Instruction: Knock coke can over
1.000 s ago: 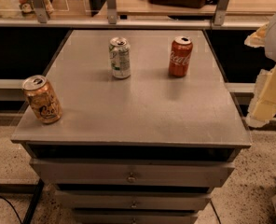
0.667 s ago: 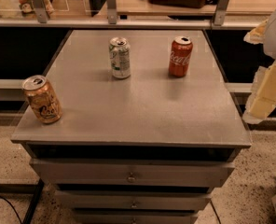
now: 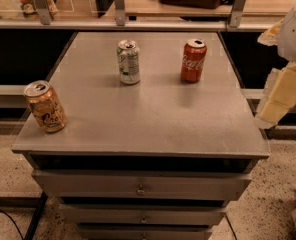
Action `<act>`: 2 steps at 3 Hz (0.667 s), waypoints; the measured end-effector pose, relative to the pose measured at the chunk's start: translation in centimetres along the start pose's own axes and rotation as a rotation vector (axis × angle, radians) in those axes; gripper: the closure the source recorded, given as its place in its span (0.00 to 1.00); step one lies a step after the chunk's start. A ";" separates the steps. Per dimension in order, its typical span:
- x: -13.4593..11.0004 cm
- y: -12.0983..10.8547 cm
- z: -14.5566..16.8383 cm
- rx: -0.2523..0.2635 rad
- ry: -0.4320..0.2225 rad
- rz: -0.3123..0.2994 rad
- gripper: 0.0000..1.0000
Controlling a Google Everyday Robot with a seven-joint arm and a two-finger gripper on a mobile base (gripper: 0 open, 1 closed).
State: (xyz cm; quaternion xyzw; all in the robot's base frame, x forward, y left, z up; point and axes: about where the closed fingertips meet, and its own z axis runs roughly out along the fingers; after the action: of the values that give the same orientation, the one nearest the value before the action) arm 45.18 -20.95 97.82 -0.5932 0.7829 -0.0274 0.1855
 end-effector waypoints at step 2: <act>1.1 -5.5 5.4 0.044 -0.258 0.314 0.00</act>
Offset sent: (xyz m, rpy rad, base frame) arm 0.1444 -0.0455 -0.0464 0.5927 -0.2272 -0.4320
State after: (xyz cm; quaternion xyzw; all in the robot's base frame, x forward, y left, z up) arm 51.69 -22.68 93.99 -0.4584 0.8347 0.0610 0.2991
